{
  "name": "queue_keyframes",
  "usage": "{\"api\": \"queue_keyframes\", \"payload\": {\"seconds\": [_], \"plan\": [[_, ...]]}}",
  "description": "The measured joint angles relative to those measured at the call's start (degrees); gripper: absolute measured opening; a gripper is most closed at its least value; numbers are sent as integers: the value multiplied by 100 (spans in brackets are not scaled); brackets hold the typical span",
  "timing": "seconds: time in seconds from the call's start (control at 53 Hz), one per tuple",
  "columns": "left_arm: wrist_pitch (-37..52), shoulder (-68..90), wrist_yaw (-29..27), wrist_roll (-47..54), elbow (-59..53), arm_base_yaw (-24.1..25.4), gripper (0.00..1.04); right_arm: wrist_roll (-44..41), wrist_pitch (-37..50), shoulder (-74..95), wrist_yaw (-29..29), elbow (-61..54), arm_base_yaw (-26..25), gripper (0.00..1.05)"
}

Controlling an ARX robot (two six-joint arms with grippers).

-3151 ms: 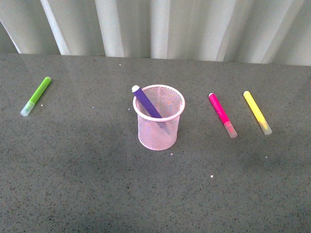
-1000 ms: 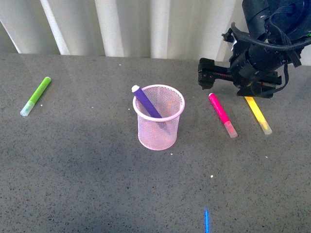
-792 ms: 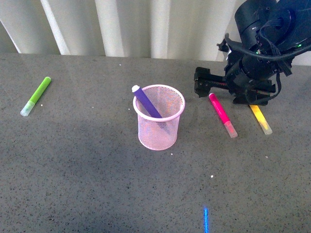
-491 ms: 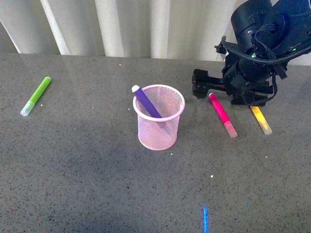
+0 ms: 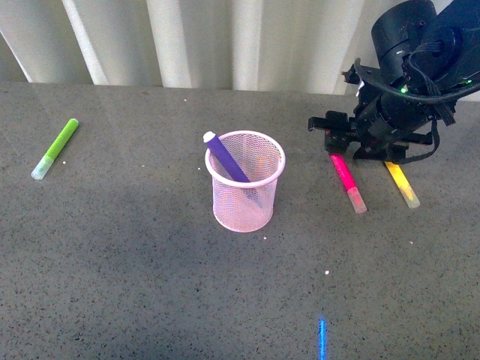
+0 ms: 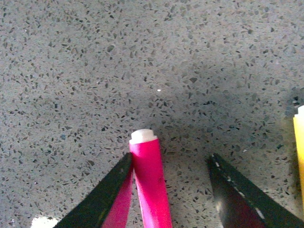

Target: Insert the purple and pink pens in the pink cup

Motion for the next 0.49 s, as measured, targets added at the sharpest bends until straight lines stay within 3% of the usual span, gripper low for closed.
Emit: {"api": "queue_keyframes", "payload": {"seconds": [0.208,0.358,0.491], "plan": [[0,0,0,0,0,0,98,2,111,-83,-90,-133,-175,12],[0,0,0,0,0,0,98,2,240,-208,-133,-260,-262,11],[0,0,0,0,0,0,98,133,890,-415,-267,-601,-289,11]]}}
